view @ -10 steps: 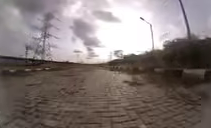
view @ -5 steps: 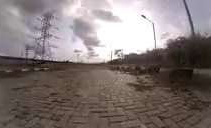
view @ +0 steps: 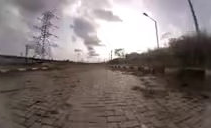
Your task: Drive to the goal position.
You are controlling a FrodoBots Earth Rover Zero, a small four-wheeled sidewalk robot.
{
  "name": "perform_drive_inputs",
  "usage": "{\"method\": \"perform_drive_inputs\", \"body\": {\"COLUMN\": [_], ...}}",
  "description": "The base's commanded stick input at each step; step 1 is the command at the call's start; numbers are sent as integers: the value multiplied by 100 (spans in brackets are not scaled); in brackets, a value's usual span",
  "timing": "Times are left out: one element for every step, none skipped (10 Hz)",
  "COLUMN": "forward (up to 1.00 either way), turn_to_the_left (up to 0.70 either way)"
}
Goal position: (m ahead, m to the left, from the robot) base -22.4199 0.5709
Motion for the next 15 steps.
{"method": "perform_drive_inputs", "body": {"forward": [100, 100, 100, 100, 100, 100, 100, 100, 100, 100, 100, 100, 100, 100, 100], "turn_to_the_left": [27, 27, 27, 27, 27, 27, 27, 27, 27, 27, 27, 27, 27, 27, 27]}}
